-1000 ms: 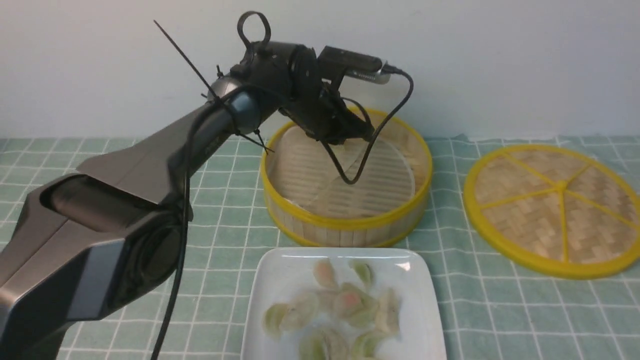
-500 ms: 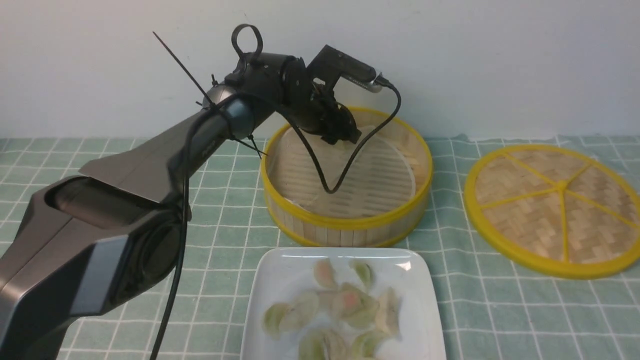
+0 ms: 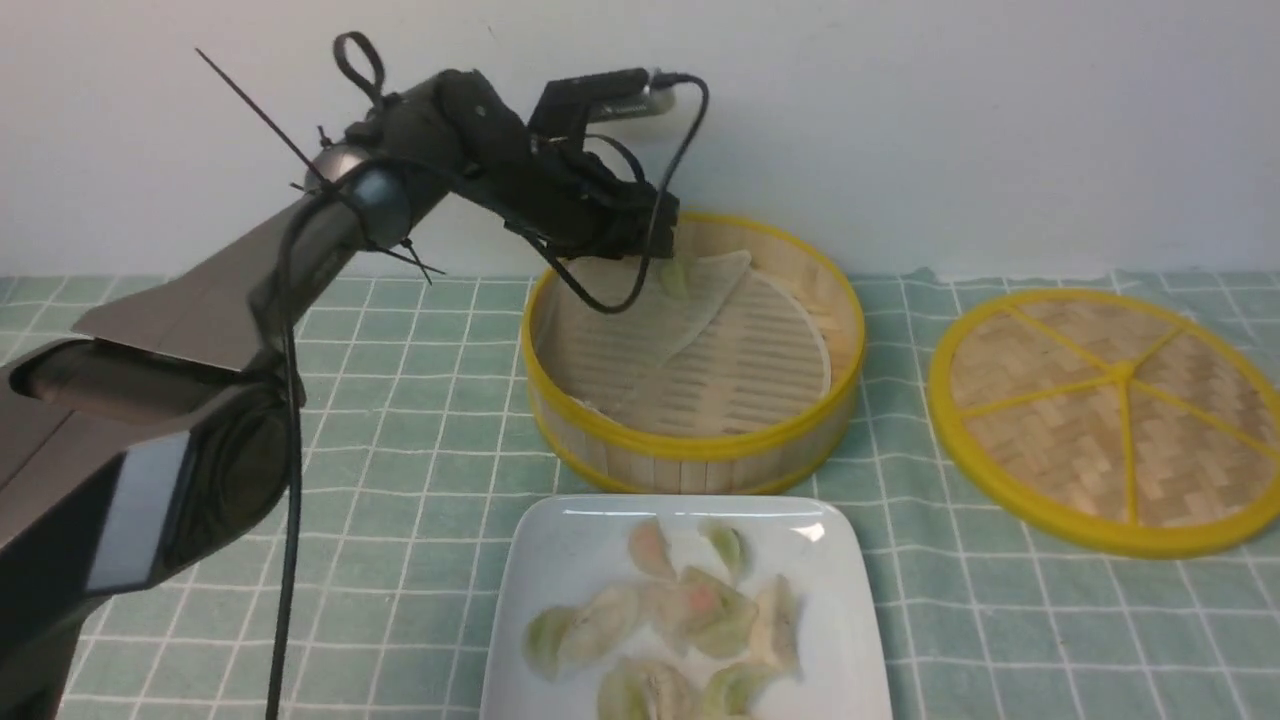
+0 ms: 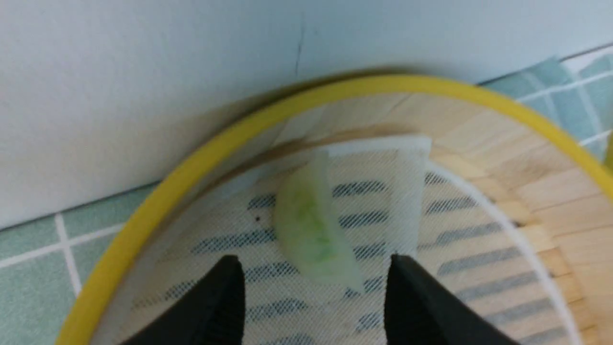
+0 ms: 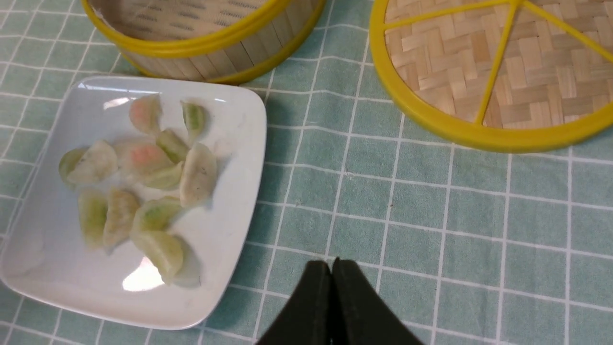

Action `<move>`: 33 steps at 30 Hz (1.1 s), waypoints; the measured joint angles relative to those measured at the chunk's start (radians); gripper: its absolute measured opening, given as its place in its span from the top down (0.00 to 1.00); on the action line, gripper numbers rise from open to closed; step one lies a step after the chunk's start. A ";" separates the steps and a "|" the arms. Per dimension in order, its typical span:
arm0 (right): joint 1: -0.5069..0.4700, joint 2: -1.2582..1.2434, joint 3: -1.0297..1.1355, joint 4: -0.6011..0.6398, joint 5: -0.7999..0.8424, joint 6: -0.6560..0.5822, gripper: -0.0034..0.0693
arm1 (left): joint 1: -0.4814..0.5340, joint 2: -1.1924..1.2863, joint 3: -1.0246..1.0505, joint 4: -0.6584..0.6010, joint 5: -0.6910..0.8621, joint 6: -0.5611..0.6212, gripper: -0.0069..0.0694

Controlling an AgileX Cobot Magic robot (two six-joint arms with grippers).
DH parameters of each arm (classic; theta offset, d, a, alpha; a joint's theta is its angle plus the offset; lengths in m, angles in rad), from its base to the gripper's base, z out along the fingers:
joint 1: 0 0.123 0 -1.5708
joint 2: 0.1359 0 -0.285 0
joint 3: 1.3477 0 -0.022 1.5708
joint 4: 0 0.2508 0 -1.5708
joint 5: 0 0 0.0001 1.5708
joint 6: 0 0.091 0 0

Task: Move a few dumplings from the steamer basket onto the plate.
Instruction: Use the left arm to grab a dumpling from the steamer

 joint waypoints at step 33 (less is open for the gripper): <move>0.000 0.000 0.000 0.028 0.046 0.026 0.97 | -0.097 0.096 -0.004 0.164 -0.142 0.472 0.47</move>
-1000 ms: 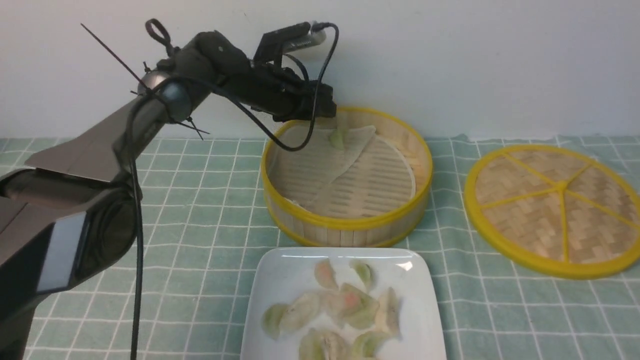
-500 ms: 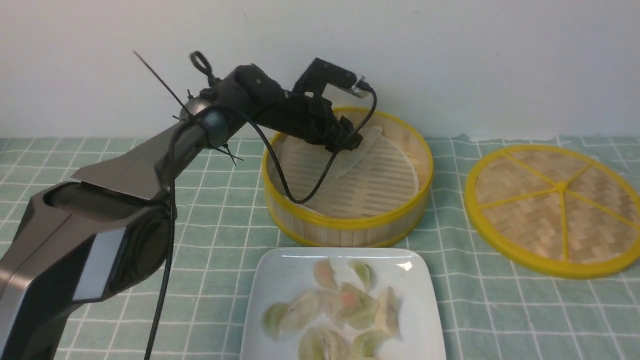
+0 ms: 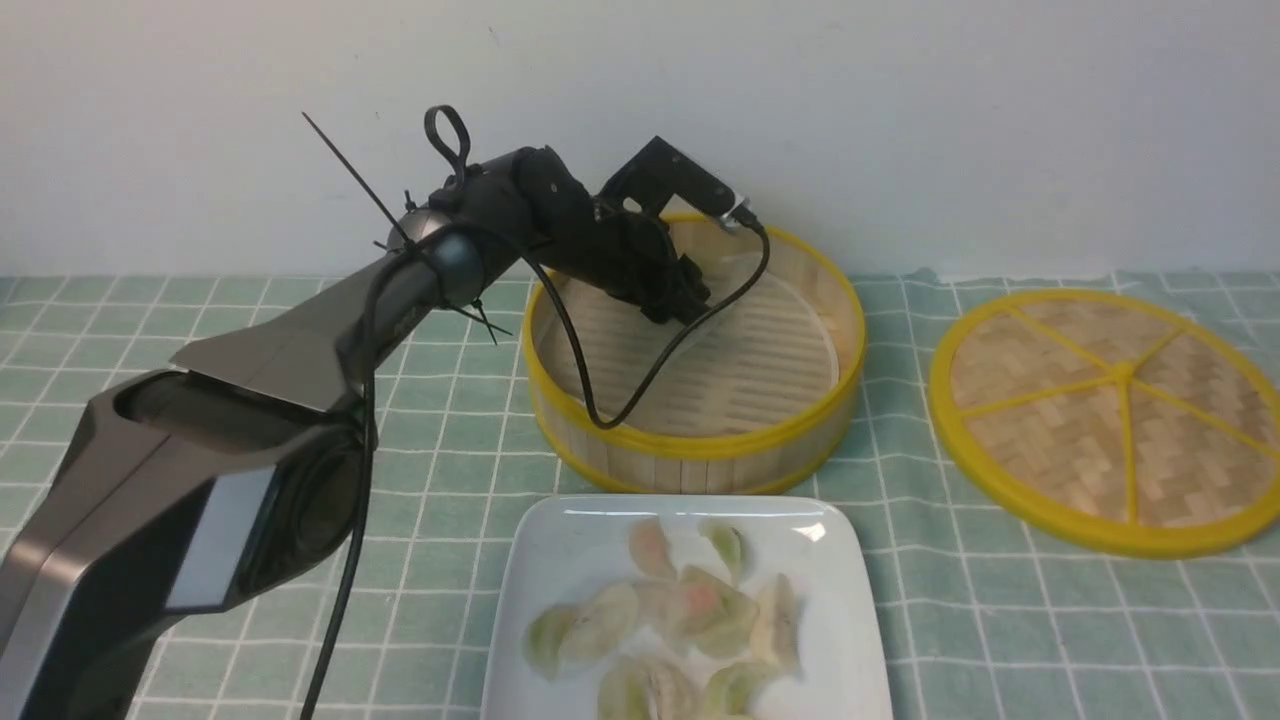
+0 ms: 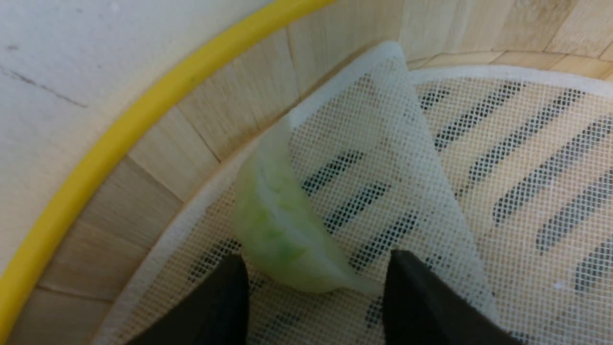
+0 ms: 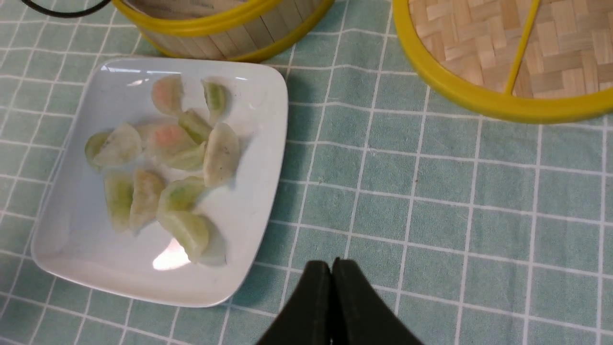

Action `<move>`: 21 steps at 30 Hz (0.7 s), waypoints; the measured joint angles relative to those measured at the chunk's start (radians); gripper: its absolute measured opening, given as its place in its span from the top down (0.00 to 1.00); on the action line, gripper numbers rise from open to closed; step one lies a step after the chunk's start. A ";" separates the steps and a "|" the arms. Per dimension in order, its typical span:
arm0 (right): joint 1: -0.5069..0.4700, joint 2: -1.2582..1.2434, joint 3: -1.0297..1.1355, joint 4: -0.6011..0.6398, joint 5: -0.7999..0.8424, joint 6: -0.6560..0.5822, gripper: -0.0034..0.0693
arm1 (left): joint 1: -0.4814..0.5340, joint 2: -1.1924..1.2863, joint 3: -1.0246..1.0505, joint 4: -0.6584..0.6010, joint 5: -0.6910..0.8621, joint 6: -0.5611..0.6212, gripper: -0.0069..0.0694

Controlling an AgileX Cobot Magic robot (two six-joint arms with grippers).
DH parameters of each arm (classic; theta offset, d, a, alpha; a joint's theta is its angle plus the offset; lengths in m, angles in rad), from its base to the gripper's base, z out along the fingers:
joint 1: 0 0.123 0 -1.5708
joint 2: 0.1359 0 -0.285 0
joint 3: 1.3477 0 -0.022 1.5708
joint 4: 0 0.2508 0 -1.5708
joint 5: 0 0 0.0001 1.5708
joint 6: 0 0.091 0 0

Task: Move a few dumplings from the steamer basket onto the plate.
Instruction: Use the left arm to grab a dumpling from the steamer

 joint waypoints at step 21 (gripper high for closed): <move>0.000 0.000 0.000 0.000 0.000 0.000 0.97 | -0.012 -0.172 0.001 -0.004 0.187 -0.092 0.92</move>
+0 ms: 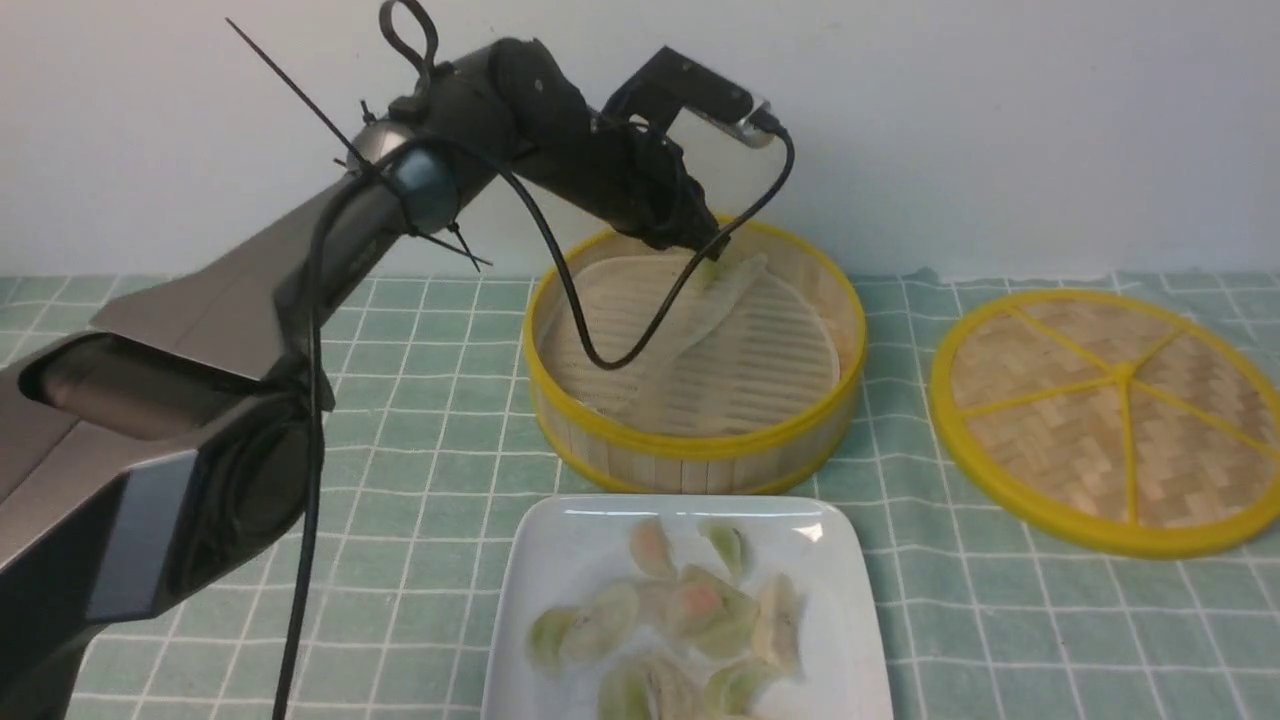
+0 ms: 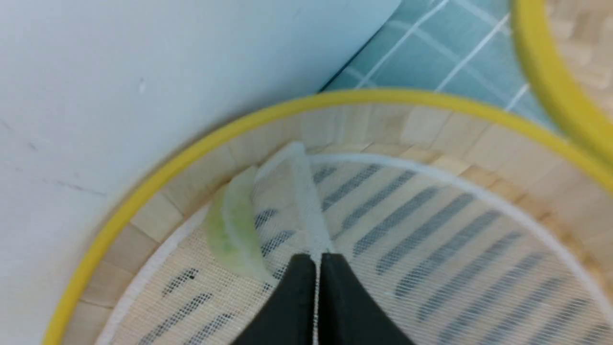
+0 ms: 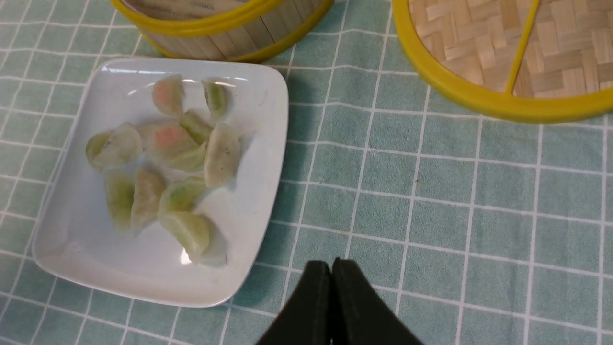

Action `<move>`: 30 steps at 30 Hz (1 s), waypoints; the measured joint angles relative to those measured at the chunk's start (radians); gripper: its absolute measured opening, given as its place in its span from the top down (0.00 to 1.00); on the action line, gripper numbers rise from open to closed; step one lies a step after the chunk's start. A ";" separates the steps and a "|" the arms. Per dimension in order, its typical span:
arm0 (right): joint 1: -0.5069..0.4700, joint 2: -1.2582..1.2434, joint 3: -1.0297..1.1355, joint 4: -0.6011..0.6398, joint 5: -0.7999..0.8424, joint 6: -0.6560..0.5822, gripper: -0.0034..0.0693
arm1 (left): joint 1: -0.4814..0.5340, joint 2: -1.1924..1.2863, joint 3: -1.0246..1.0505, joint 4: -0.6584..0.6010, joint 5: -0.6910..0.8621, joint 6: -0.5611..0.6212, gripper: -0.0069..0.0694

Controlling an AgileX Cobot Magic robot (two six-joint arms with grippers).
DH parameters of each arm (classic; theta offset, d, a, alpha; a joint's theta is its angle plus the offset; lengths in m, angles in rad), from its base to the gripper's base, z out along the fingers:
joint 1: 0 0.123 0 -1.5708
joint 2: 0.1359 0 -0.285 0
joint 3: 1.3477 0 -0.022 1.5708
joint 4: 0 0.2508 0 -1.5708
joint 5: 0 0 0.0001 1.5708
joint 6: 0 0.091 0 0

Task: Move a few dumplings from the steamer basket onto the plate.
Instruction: Use the left arm to grab a dumpling from the steamer

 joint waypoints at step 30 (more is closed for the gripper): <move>0.000 0.000 0.000 0.002 0.017 0.016 0.97 | 0.049 0.146 0.002 -0.306 -0.149 0.013 0.38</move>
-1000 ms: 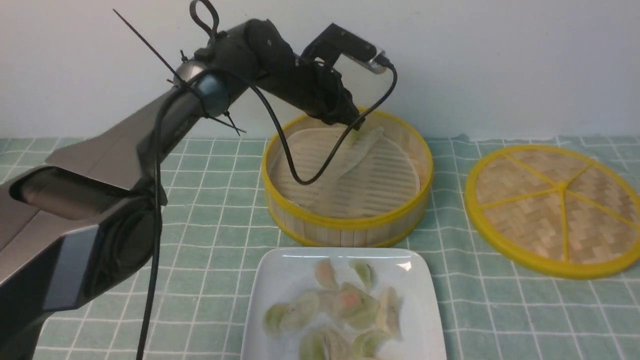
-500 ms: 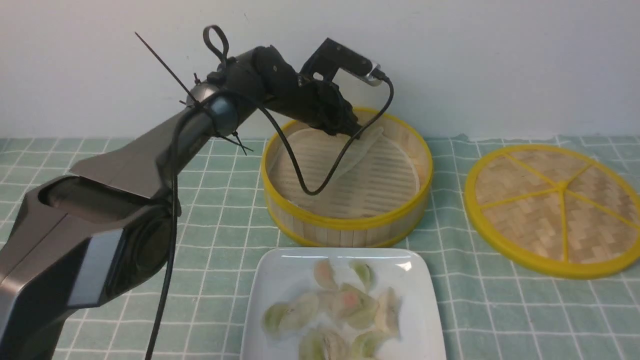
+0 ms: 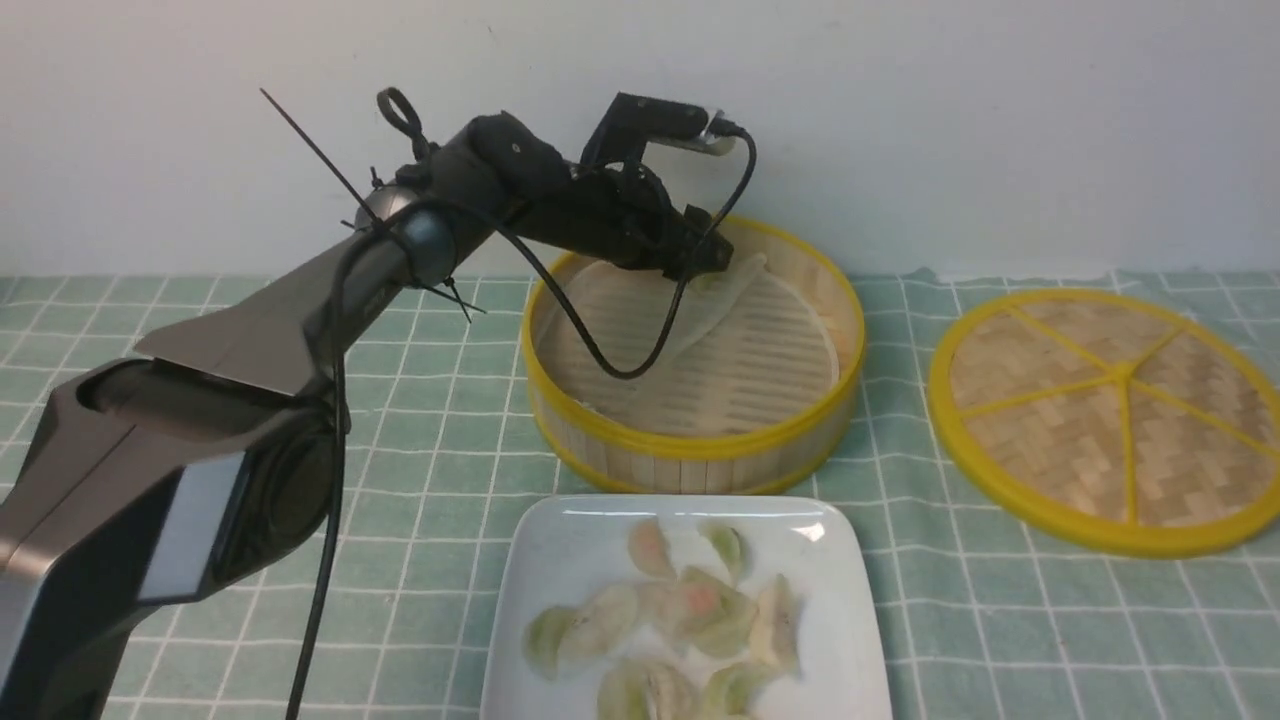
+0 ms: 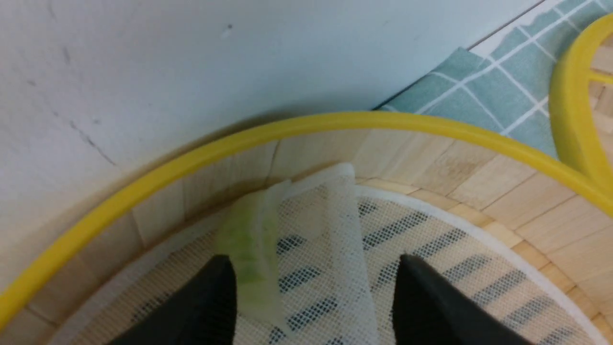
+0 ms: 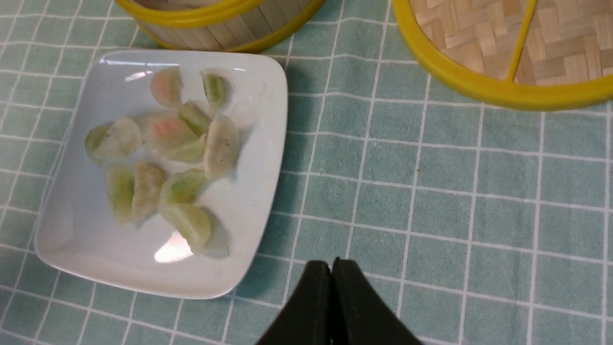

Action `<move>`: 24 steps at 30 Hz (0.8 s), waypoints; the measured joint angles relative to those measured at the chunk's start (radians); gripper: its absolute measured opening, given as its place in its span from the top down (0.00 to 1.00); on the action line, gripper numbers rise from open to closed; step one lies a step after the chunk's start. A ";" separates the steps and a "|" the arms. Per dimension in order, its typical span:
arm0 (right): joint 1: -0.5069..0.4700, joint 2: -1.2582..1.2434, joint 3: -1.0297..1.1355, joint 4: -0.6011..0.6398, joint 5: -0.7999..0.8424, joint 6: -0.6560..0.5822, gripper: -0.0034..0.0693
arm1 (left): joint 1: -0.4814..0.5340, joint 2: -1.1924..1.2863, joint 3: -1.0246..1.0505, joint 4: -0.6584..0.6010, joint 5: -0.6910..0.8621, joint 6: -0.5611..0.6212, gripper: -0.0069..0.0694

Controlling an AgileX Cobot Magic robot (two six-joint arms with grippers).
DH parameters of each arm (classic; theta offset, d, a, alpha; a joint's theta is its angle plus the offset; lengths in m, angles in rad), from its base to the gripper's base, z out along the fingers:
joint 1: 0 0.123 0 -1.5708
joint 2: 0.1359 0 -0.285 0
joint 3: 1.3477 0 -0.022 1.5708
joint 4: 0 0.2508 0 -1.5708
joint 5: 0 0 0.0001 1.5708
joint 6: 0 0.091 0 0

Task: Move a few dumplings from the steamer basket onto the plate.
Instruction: Use the left arm to grab a dumpling from the steamer

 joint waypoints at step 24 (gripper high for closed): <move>0.000 0.000 0.000 0.005 0.001 -0.005 0.97 | 0.098 0.035 0.000 -0.260 0.101 0.137 0.38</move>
